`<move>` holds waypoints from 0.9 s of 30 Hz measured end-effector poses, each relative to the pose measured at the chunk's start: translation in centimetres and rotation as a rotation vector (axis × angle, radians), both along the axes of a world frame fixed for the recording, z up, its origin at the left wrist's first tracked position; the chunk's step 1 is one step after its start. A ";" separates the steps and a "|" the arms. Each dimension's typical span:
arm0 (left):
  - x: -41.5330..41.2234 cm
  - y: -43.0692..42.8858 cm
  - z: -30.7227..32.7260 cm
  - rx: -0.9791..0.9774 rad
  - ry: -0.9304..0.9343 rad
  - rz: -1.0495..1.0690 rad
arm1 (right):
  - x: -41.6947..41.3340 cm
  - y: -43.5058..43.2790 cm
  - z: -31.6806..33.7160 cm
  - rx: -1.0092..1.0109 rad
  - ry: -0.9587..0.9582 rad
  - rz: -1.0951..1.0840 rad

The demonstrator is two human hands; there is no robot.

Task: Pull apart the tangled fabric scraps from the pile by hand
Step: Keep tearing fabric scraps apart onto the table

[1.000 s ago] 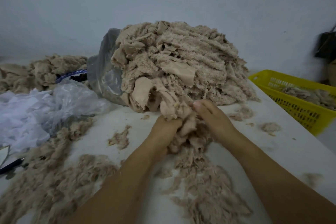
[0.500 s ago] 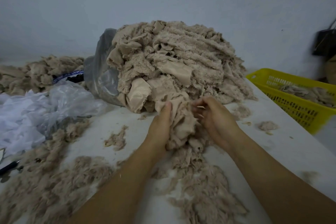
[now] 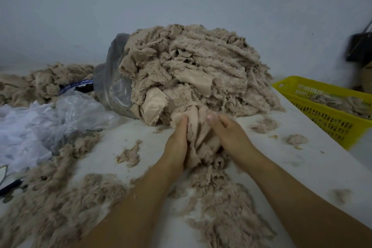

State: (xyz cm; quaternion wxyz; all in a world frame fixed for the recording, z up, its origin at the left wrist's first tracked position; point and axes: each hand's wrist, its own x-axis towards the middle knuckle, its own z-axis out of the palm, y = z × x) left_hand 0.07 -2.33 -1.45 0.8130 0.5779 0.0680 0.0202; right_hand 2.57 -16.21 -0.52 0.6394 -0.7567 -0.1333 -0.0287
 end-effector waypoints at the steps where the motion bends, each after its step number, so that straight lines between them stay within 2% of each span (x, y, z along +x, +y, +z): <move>1: 0.3 0.1 0.1 -0.057 0.019 0.057 | 0.2 -0.3 0.2 0.134 0.064 -0.047; 3: 0.8 0.3 0.4 -0.226 0.051 0.147 | 0.9 -1.1 0.5 0.348 0.200 -0.097; 6: 0.9 0.9 1.0 -0.424 0.040 0.092 | 1.2 -1.5 0.3 0.395 0.214 -0.103; 9: 1.0 2.2 0.7 -0.511 0.026 -0.024 | 1.4 -1.8 0.7 0.424 0.166 -0.137; 13: 0.7 2.3 0.9 -0.525 0.014 -0.121 | 0.9 -2.2 0.2 0.208 0.120 -0.094; 16: 0.2 1.7 1.0 -0.470 0.020 -0.177 | 0.0 -1.4 -0.2 0.005 0.028 0.072; 19: -0.1 1.4 1.2 -0.385 0.020 -0.194 | -0.2 -0.3 -0.4 -0.127 0.036 0.129; 24: 0.0 0.3 0.9 -0.216 0.010 -0.052 | -0.1 0.1 -0.7 -0.239 -0.047 0.140; 26: 0.9 1.8 1.0 -0.319 -0.064 0.089 | -0.2 -0.2 -0.7 -0.238 -0.044 0.140; 27: 1.5 3.1 1.2 -0.446 -0.075 0.180 | -0.1 -0.6 -0.5 -0.209 -0.019 0.133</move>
